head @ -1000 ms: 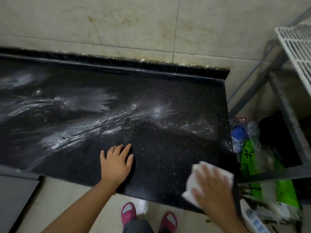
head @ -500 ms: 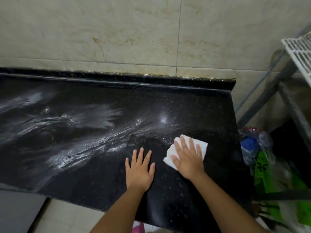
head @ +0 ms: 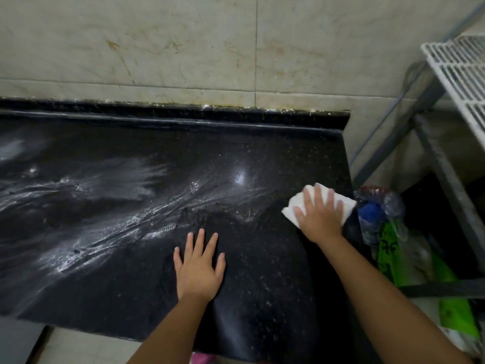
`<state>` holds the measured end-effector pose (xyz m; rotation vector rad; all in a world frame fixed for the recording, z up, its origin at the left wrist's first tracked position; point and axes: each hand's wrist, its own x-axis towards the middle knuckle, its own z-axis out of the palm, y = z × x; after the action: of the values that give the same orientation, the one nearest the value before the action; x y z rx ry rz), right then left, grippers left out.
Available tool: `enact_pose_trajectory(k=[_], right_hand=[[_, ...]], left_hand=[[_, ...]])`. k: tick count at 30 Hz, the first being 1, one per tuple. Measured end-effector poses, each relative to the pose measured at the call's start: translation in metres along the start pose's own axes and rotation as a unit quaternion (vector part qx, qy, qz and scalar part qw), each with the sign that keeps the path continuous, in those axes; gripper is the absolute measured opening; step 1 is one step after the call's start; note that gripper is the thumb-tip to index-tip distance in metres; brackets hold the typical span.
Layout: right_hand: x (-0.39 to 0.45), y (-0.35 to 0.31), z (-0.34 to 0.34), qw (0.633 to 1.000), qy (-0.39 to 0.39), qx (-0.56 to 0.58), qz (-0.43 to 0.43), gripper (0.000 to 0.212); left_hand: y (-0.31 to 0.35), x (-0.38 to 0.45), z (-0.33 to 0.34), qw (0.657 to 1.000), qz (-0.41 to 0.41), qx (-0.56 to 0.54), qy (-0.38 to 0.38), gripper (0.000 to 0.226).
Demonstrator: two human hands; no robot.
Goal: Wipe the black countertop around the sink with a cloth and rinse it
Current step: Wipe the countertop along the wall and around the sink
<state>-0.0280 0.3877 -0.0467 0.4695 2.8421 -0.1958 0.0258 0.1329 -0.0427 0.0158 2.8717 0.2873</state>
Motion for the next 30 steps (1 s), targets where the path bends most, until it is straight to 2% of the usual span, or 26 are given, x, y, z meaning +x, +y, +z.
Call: enact_pose_trajectory(k=[3, 5, 7, 9, 11, 14, 16, 18, 20, 21, 23, 25, 26, 28, 30], right_hand=[[-0.011, -0.057, 0.005, 0.994, -0.042, -0.002, -0.099, 0.063], [-0.042, -0.068, 0.019, 0.982, -0.021, -0.001, -0.186, 0.063], [-0.088, -0.053, 0.035, 0.965, 0.022, -0.036, -0.260, 0.065], [-0.132, -0.016, 0.050, 0.958, 0.017, -0.043, -0.284, 0.058], [-0.158, 0.032, 0.060, 0.956, 0.032, -0.050, -0.286, 0.053], [-0.133, 0.068, 0.044, 0.982, 0.044, -0.075, -0.167, 0.059], [-0.096, 0.056, 0.030, 0.992, 0.086, -0.049, -0.074, 0.064], [-0.070, 0.016, 0.021, 0.999, 0.033, -0.018, -0.017, 0.066], [-0.068, -0.033, 0.023, 0.998, -0.001, 0.008, -0.063, 0.077], [-0.080, -0.051, 0.028, 0.993, -0.001, 0.006, -0.114, 0.082], [-0.124, -0.062, 0.049, 0.978, 0.017, -0.018, -0.208, 0.072], [-0.167, -0.041, 0.061, 0.964, 0.016, -0.024, -0.264, 0.061], [-0.181, -0.021, 0.064, 0.964, 0.009, -0.023, -0.263, 0.057], [-0.186, 0.025, 0.064, 0.966, 0.042, -0.020, -0.254, 0.050], [-0.163, 0.061, 0.055, 0.981, 0.036, -0.034, -0.187, 0.054]], left_hand=[[0.001, 0.000, 0.000, 1.000, -0.003, -0.004, 0.003, 0.092], [0.001, 0.000, 0.001, 1.000, -0.003, -0.018, 0.012, 0.091], [0.000, 0.001, 0.002, 0.999, -0.004, -0.030, 0.017, 0.090], [0.000, 0.001, 0.002, 0.999, -0.004, -0.027, 0.017, 0.090], [0.000, 0.001, 0.002, 1.000, -0.004, -0.025, 0.017, 0.090], [0.000, 0.000, 0.003, 1.000, 0.001, -0.025, 0.019, 0.089], [-0.001, 0.000, 0.004, 0.999, 0.004, -0.026, 0.022, 0.088], [0.000, 0.001, 0.005, 0.999, 0.005, -0.028, 0.031, 0.087], [0.000, 0.001, 0.004, 0.999, 0.003, -0.026, 0.033, 0.087], [0.000, 0.000, 0.004, 0.999, 0.003, -0.023, 0.031, 0.088], [0.000, 0.000, 0.003, 0.999, 0.005, -0.023, 0.024, 0.088], [0.001, 0.000, 0.002, 1.000, 0.003, -0.018, 0.019, 0.080], [0.001, 0.001, 0.002, 1.000, 0.002, -0.013, 0.017, 0.073], [0.000, 0.002, 0.004, 1.000, 0.005, -0.005, 0.015, 0.069], [0.000, 0.001, 0.004, 1.000, 0.013, -0.010, 0.022, 0.073]])
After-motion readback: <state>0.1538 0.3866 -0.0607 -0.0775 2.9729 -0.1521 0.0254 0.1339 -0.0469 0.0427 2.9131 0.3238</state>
